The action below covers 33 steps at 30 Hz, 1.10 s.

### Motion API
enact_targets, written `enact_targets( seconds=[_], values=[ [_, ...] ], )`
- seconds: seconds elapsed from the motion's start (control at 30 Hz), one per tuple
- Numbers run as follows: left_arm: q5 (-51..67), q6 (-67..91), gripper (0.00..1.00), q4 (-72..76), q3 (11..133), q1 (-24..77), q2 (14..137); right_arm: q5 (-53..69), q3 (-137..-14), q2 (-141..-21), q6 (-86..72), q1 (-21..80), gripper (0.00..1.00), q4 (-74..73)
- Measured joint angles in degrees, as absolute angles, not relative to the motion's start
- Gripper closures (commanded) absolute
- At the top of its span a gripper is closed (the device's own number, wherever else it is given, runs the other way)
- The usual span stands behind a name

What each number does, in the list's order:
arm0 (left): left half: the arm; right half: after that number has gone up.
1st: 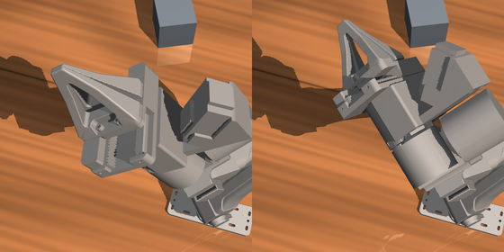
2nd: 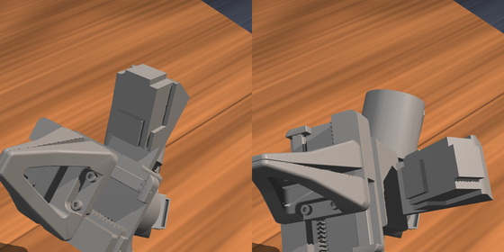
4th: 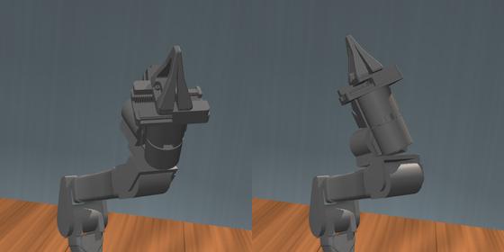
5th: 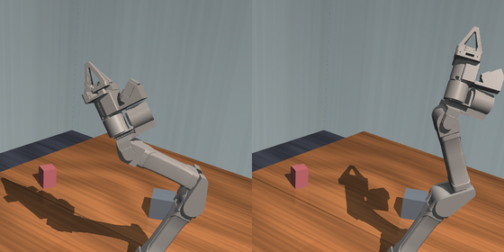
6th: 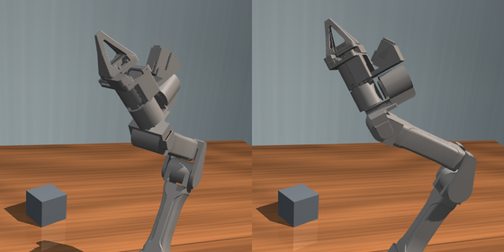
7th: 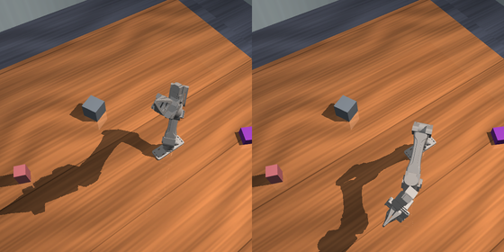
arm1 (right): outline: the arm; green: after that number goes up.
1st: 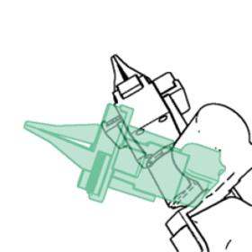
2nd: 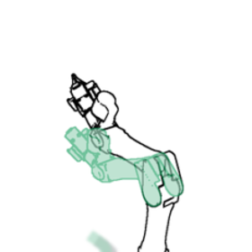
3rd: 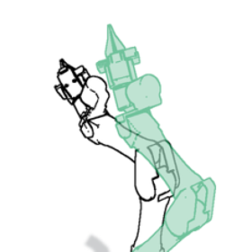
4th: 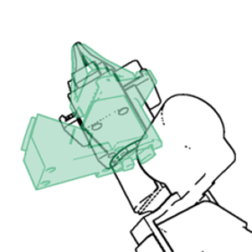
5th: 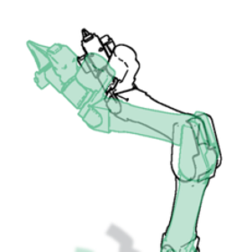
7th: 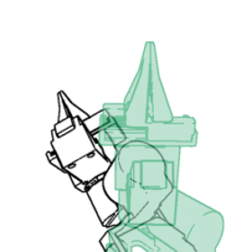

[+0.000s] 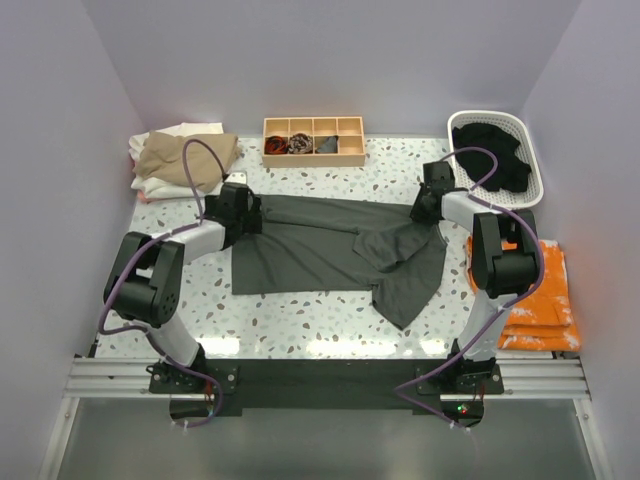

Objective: Fold and stack the t-shirts
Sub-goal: Fold the flattened tshirt in 1/3 of the way

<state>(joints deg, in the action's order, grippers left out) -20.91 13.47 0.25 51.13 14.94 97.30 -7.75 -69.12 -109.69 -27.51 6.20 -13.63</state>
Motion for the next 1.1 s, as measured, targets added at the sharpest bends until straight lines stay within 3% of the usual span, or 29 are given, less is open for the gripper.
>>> enact_targets(
  seconds=[0.1, 0.17, 0.2, 0.23, 0.33, 0.5, 0.53, 0.6, 0.67, 1.1],
  values=[
    [-19.5, 12.8, 0.00, 1.9, 51.1, 14.9, 97.4, -7.5, -69.1, -109.7, -27.4, 6.2, 0.76, -13.4],
    [-19.1, 12.4, 0.07, 2.6, 51.4, 14.9, 97.7, -7.3, -69.1, -109.7, -27.4, 6.2, 0.76, -13.2],
    [-18.9, 12.3, 0.13, 2.7, 51.8, 14.9, 98.3, -7.2, -69.0, -109.7, -27.4, 6.2, 0.76, -13.1],
    [-18.7, 12.3, 0.28, 2.7, 52.2, 14.9, 98.8, -7.0, -68.9, -109.7, -27.4, 6.2, 0.76, -13.0],
    [-18.3, 11.4, 0.50, 2.8, 54.0, 14.9, 101.1, -6.5, -68.9, -109.7, -27.4, 6.0, 0.76, -12.7],
    [-18.5, 9.6, 0.71, 2.0, 58.2, 14.9, 104.9, -6.3, -68.9, -109.7, -27.4, 6.0, 0.76, -12.7],
    [-18.8, 9.2, 0.81, 2.0, 58.9, 14.9, 105.4, -6.3, -68.9, -109.7, -27.4, 6.0, 0.76, -12.7],
    [-19.2, 8.4, 0.87, 2.0, 59.7, 14.9, 106.0, -6.3, -68.9, -109.7, -27.4, 6.0, 0.76, -12.7],
    [-20.0, 7.4, 0.99, 1.9, 60.1, 14.9, 106.3, -6.2, -68.9, -109.8, -27.4, 6.0, 0.76, -12.7],
    [-44.2, -3.6, 1.00, 5.0, 56.1, 18.6, 106.0, -5.3, -70.5, -111.0, -27.4, 6.0, 0.76, -12.8]
  ],
)
